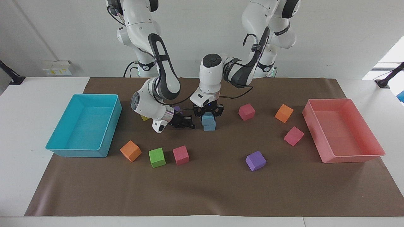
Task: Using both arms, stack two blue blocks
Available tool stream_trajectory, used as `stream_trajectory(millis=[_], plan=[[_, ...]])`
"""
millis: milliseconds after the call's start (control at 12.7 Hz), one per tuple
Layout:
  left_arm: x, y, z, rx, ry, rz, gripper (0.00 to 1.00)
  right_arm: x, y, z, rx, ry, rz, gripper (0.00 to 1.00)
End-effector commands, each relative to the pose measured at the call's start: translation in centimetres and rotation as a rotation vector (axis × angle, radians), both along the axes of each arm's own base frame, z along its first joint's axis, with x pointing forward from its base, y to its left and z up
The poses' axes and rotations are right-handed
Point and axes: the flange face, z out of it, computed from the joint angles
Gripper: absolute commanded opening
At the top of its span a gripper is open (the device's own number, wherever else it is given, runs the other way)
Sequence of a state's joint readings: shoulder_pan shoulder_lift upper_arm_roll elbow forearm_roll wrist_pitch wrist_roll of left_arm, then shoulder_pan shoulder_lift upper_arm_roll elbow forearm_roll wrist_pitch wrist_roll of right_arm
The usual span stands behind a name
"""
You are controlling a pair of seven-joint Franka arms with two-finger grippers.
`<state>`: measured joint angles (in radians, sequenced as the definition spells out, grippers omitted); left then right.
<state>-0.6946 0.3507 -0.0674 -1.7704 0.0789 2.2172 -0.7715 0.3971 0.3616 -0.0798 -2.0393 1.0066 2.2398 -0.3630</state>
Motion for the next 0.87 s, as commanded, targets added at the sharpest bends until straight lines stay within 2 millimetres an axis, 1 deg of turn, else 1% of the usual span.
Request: stream_trajectory(millis=[0,394,630,788], plan=[[-1.1,0.0,1.0,0.012,-0.024,0.017,0.08,-0.4,-0.5,0.3,0.025,-0.031,-0.004,0.00],[-1.4,0.4,1.2,0.029,-0.013,0.021,0.08,-0.4,-0.5,0.3,0.025,-0.031,-0.004,0.00],[-1.6,1.0,0.7,0.041,-0.003,0.027,0.08,-0.4,-0.5,0.3,0.025,-0.031,-0.004,0.00],[-1.4,1.3,0.6,0.041,-0.003,0.034,0.08,-0.4,-0.6,0.3,0.024,-0.032,-0.004,0.00]])
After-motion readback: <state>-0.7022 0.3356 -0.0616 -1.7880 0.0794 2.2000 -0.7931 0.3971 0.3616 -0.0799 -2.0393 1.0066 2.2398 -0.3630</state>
